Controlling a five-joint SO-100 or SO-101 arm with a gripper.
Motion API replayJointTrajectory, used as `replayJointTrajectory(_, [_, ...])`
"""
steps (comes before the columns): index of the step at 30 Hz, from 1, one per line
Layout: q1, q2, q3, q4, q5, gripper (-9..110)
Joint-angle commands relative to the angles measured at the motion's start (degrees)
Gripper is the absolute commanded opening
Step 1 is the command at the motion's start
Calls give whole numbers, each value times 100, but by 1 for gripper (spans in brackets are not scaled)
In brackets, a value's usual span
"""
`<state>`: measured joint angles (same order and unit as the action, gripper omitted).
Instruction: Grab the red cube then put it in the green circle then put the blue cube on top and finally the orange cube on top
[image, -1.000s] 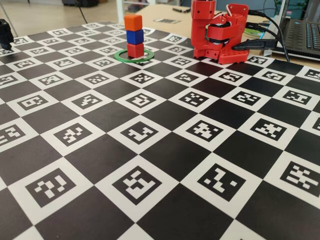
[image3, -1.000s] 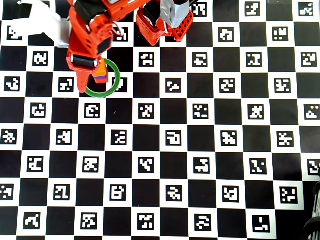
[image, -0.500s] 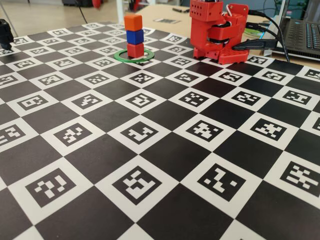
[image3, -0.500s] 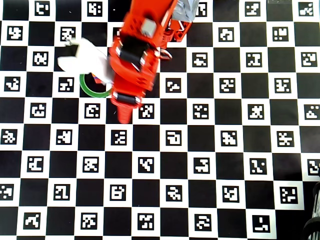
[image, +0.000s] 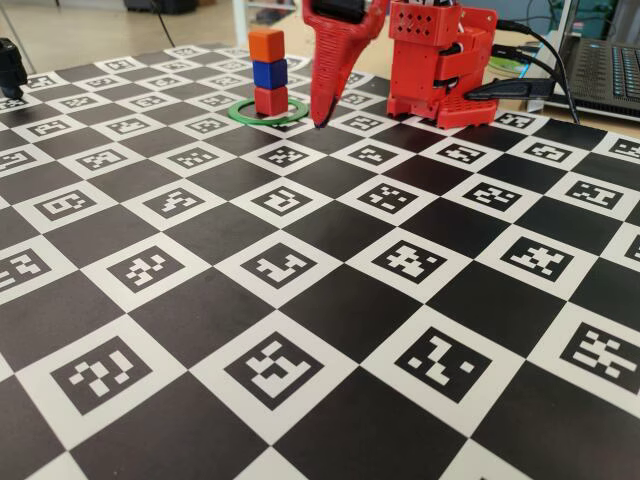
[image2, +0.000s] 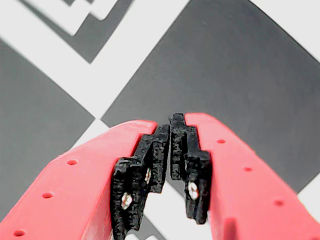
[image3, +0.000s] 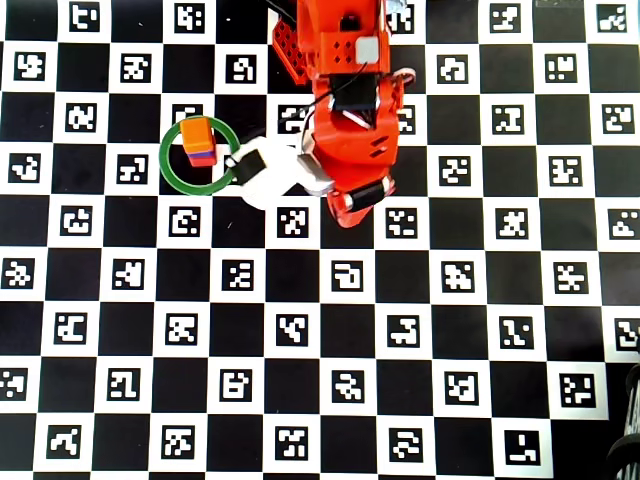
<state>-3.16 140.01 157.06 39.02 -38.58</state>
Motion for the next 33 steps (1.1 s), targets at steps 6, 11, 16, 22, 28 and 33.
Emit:
replayJointTrajectory(6, [97,2101,1521,-712,-1916,-6])
replayJointTrajectory(11, [202,2795,1995,-299,-1934,-6])
replayJointTrajectory(16, [246,3656,2250,642,-2127,-6])
replayJointTrajectory(22, [237,4474,2443,1670,-2927,-6])
replayJointTrajectory(28, [193,5019,2443,2725,-3480,-5])
replayJointTrajectory(33, [158,5256,2452,3357,-3630,-5])
